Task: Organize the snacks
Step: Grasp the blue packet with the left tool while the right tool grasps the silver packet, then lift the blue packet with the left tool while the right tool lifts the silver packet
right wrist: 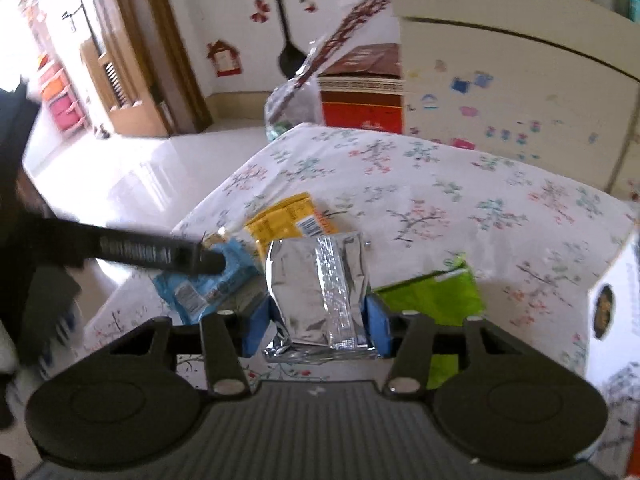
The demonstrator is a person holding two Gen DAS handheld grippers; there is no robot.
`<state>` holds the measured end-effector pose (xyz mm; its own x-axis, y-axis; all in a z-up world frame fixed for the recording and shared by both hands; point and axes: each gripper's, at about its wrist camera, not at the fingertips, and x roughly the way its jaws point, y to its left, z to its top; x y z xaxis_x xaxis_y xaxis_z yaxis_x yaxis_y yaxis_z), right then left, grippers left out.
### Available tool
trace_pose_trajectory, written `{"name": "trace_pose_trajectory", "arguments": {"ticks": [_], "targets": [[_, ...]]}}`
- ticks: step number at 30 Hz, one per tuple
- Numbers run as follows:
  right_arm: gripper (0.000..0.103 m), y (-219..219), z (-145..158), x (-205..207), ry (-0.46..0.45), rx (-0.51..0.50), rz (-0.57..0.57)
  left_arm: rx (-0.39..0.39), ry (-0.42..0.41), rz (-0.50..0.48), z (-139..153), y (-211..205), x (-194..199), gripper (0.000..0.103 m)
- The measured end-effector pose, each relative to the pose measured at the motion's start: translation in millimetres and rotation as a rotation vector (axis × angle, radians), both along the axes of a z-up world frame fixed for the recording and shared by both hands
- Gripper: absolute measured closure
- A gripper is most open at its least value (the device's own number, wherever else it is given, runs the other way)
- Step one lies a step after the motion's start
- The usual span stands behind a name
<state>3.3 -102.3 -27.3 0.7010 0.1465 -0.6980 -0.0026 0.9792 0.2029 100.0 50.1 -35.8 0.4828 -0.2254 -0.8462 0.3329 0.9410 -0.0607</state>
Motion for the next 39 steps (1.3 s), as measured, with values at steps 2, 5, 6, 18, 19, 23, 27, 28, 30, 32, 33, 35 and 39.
{"name": "trace_pose_trajectory", "arguments": {"ticks": [2,5,6,18,19,23,27,28,30,32,33,35,39], "targets": [[0.051,-6.8,10.1,-5.6,0.002,0.020,-0.029,0.039,-0.013,-0.048,-5.3,-8.3,-5.2,0.000],[0.051,-19.4,24.9,-19.2,0.007,0.085,-0.076,0.095,-0.035,-0.103,-13.8,-18.9,-11.3,0.000],[0.051,-24.1,29.1,-25.0,0.008,0.113,-0.096,0.105,-0.035,-0.104,-16.2,-20.6,-11.7,0.000],[0.051,-39.7,52.7,-59.0,-0.027,0.201,-0.170,0.028,-0.002,-0.091,-10.6,-22.6,-14.2,0.040],[0.051,-40.4,52.6,-57.4,-0.029,0.208,-0.172,0.024,0.002,-0.084,-9.9,-22.6,-14.1,0.044],[0.051,-40.5,52.1,-53.4,-0.032,0.212,-0.178,0.019,0.014,-0.048,-7.9,-19.9,-14.3,0.045],[0.051,-41.5,53.4,-54.4,-0.031,0.219,-0.181,-0.040,0.037,-0.001,-3.3,-10.5,-9.5,0.046],[0.051,-41.9,54.2,-54.8,-0.035,0.221,-0.183,-0.057,0.041,0.011,-1.3,-8.4,-8.7,0.046],[0.051,-42.3,55.8,-55.4,-0.044,0.219,-0.185,-0.077,0.038,0.025,3.5,-6.1,-9.1,0.046],[0.051,-42.1,57.6,-55.7,-0.051,0.211,-0.187,-0.092,0.032,0.032,8.0,-5.3,-10.6,0.046],[0.051,-41.8,57.9,-55.6,-0.052,0.207,-0.187,-0.098,0.031,0.034,9.8,-5.4,-12.0,0.046],[0.051,-40.9,57.6,-55.1,-0.048,0.203,-0.185,-0.104,0.027,0.036,13.4,-6.8,-14.1,0.046],[0.051,-39.5,58.6,-55.7,-0.047,0.202,-0.179,-0.111,0.015,0.033,21.6,-9.5,-18.1,0.046]]}}
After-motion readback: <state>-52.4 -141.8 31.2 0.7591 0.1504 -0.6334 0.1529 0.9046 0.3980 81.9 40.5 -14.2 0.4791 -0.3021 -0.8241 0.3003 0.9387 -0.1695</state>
